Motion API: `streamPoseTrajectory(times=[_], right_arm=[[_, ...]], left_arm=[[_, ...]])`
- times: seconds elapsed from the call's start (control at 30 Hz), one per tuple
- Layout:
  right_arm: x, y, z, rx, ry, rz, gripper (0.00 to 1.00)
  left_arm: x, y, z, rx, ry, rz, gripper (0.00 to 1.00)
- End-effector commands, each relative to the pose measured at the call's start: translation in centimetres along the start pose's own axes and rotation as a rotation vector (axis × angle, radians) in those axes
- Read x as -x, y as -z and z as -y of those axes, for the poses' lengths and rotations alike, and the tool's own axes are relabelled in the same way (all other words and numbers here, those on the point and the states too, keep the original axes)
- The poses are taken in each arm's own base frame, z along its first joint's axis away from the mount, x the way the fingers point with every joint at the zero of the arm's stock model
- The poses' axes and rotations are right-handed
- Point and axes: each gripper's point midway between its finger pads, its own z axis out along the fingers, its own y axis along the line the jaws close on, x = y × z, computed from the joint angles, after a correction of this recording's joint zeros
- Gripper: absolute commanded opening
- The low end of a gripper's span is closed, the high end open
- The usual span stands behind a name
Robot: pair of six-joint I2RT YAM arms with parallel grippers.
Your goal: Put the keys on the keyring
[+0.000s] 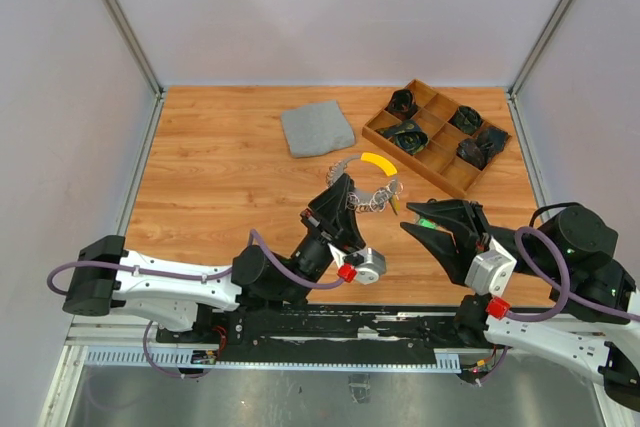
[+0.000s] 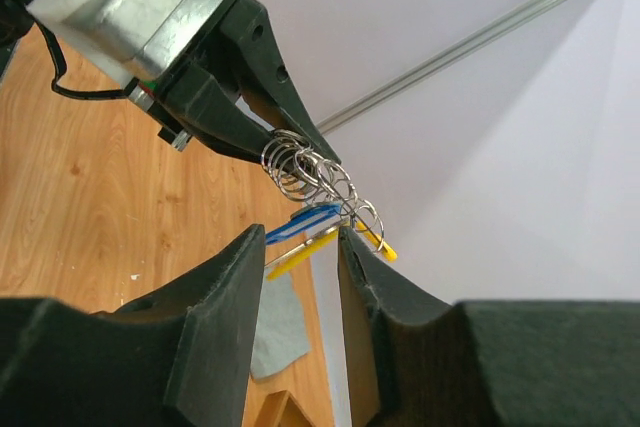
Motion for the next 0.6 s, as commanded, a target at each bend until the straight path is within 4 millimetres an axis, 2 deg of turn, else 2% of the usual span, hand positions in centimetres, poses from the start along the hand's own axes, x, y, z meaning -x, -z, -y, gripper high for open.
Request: streamPoseTrajectory(times=[0.0,0.13,0.27,0.57], right_arm=[[0.5,0.1,0.3,0.019,0.091,0.012,0.36],[-0.1,0.2,0.1,0.045,0.121,-0.024,0.35],[0.4,0.4,0.4,0.042,0.120,-0.012,0.34],[1.0,1.4,0.8,0.009,0.055,-0.011,0.33]], left_arm=[[1.6,-0.2,-1.2,0.026,0.115,0.019,0.01],[2.5,0.1,-0.4,-0.010,0.160,0.023,0.00],[2.7,0.2,0.6,-0.065,0.246,-0.001,0.01],[3.6,1.0,2.3,-0.229,0.575,-0.063,0.00]])
